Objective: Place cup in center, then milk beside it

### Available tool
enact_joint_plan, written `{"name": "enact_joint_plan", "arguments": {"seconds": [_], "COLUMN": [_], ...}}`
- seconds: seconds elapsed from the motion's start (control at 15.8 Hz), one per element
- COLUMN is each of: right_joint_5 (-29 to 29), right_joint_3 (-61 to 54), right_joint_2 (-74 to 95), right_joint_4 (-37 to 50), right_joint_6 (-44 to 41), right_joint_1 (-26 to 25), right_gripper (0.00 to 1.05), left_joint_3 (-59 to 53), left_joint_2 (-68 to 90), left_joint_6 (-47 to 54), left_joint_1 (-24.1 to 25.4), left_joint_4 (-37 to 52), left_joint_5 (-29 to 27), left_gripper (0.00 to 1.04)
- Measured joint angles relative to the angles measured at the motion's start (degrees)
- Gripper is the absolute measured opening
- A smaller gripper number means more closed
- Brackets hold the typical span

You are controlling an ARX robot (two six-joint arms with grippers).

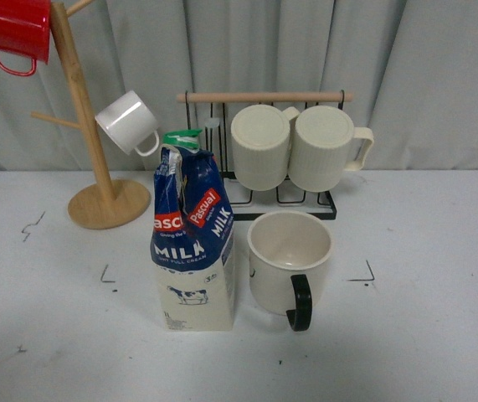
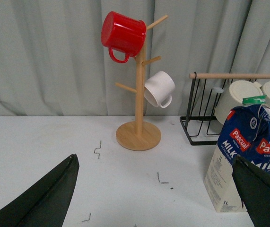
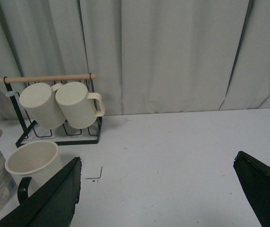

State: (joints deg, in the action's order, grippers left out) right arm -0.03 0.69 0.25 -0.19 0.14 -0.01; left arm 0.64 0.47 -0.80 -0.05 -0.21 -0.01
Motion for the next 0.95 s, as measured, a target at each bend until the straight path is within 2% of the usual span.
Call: {"name": "enact_joint_plan", "arguments": {"seconds": [0.95], "right_joint_5": [0.0], "right_joint_3": [0.0], "right_joint_2": [0.0], "right_joint_4": [0.0], "right_joint_6": [0.0], "right_joint_1": [0.0], "right_gripper": [0.98], "left_joint_3": [0.0], "left_joint_2": [0.0], "left_joint_6": [0.0], "left_joint_1": [0.0], "left_joint_4": [0.0], "left_joint_5": [0.0], "left_gripper": [0.98]}}
